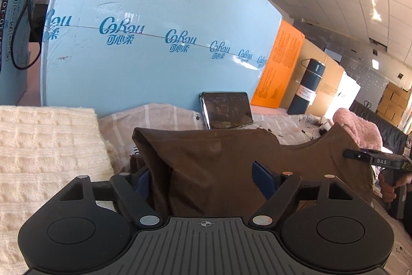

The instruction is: Fold clothes

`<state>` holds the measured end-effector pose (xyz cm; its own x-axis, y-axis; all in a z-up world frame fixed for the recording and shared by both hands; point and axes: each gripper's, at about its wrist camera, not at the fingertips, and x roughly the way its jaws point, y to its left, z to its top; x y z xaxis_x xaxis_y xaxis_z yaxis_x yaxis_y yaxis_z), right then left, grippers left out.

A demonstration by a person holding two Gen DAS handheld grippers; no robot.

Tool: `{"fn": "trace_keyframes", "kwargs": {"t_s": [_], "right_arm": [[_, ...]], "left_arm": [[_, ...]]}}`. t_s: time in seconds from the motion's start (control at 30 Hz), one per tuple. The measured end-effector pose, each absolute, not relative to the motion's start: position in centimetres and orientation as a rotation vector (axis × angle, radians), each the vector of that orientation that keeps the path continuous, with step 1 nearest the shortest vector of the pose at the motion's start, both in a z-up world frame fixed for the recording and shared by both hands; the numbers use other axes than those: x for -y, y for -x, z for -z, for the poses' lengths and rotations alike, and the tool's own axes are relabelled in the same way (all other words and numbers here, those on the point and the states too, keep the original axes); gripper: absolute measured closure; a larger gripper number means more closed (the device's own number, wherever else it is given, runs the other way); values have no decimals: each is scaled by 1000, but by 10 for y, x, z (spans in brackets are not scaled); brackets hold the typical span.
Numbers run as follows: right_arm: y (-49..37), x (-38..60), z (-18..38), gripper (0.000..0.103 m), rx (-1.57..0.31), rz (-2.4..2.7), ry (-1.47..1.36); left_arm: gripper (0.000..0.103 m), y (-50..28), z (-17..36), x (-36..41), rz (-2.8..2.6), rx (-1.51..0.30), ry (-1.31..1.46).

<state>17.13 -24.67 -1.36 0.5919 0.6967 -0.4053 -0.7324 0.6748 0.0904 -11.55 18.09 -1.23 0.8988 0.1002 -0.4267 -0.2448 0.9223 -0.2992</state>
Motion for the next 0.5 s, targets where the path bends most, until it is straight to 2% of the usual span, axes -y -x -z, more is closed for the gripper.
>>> {"fn": "trace_keyframes", "kwargs": {"t_s": [0.37, 0.5], "right_arm": [[-157, 266, 1, 17, -462, -724, 16], [-141, 285, -8, 9, -490, -650, -72]], "left_arm": [[14, 149, 12, -149, -234, -534, 370], [11, 155, 12, -129, -268, -559, 312]]}}
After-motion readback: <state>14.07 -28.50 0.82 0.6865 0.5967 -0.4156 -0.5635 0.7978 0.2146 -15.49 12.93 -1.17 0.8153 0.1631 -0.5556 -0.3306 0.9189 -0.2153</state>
